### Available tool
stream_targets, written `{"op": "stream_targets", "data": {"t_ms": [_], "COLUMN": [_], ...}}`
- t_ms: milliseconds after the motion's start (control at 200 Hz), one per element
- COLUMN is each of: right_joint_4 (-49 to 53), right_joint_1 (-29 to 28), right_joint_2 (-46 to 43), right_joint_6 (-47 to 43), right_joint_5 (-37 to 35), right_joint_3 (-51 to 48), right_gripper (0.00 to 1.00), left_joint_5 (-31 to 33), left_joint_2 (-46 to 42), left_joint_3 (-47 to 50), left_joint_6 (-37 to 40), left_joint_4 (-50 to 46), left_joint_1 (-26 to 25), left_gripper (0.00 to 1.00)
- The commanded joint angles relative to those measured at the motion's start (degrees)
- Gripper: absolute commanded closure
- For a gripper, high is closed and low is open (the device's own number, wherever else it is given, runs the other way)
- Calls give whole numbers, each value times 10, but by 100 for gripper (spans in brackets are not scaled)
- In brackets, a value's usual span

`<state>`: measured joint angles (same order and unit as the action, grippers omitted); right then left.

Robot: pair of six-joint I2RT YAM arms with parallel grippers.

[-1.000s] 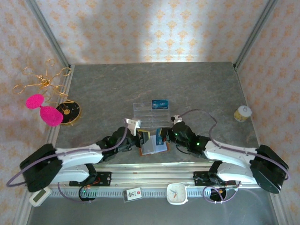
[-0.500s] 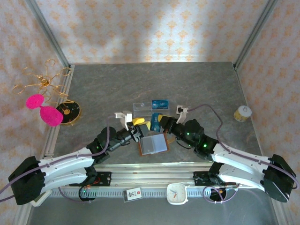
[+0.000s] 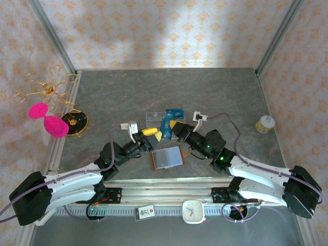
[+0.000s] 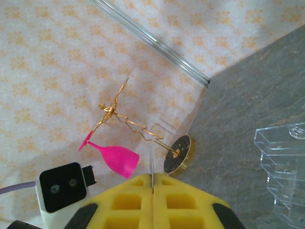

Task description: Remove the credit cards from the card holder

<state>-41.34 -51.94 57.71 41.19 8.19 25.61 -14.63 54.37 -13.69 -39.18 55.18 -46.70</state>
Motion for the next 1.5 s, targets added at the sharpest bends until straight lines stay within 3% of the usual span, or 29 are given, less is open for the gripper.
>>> {"op": "stream_targets", "data": {"t_ms": [0,150,486,686,741,811,866,946,1066,1201,1296,1387,1492], "right_joint_4": [-58,-75,-101,-90,-65,-2,36,125,261,312,311,314,313], "right_joint_1": [2,0,-38,-51,-51,-41,-16,35,89,153,194,222,244], "right_joint_2": [5,21,53,60,53,25,-7,-54,-103,-152,-164,-158,-146], "right_joint_6": [9,10,11,10,8,-4,-21,-48,-90,-103,-101,-98,-94], "right_joint_5": [9,5,-82,-84,-78,-74,-43,12,30,55,89,109,125], "right_joint_3": [4,7,0,-5,-3,2,-3,4,18,-2,-17,-21,-26], "right_gripper": [100,100,100,100,100,88,80,75,75,76,79,81,82], "left_joint_5": [-14,-19,-22,-13,-25,-48,-77,-117,-155,-168,-139,-130,-164], "left_joint_2": [6,19,57,44,35,19,7,8,40,106,162,203,248], "left_joint_3": [8,16,30,27,20,3,-27,-88,-174,-316,-400,-444,-485], "left_joint_6": [-15,-35,-80,-73,-65,-46,-10,61,170,350,505,604,653], "left_joint_4": [43,77,180,161,139,90,12,-124,-261,-456,-585,-636,-639], "left_joint_1": [5,5,7,15,25,43,59,75,79,80,81,91,120], "left_gripper": [51,55,79,100,100,100,100,100,100,100,100,100,100]}}
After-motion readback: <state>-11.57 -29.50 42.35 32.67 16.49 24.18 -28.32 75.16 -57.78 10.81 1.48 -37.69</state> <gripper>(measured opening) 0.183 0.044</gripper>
